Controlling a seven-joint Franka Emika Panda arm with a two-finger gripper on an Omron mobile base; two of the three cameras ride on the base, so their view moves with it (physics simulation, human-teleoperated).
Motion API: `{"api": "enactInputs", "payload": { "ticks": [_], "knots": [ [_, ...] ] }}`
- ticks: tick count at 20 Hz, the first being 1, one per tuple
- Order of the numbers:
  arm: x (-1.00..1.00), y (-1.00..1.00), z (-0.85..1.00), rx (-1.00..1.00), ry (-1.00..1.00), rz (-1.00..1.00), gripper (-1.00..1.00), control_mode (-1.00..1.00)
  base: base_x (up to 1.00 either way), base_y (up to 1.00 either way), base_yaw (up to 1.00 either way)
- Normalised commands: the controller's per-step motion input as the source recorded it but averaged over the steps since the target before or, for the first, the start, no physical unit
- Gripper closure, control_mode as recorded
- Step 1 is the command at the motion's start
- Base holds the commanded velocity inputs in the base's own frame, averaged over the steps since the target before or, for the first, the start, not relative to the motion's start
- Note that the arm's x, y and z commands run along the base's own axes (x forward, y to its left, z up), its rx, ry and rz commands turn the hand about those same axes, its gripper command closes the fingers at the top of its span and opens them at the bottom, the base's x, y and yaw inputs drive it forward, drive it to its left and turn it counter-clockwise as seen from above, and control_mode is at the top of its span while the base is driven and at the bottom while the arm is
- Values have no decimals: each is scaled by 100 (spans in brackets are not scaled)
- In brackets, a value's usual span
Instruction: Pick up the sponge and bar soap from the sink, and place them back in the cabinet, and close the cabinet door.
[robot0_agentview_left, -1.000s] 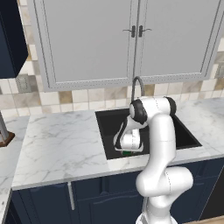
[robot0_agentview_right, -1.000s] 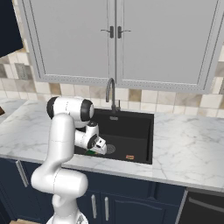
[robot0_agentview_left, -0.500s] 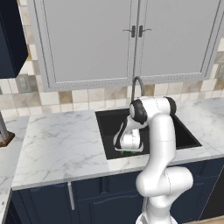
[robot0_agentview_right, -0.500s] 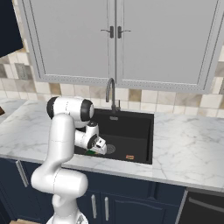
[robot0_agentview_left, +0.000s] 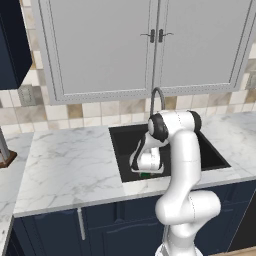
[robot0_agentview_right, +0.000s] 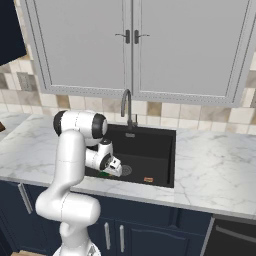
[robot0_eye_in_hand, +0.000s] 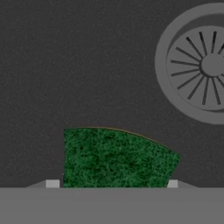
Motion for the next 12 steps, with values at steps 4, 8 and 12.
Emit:
{"api": "enactInputs", "payload": {
  "ticks": [4,8,12],
  "knots": [
    [0,0,0,0,0,0,100,-100,0,0,0],
    [0,0,12,0,0,1,100,-100,0,0,0],
    [0,0,24,0,0,0,100,-100,0,0,0]
  ]
}}
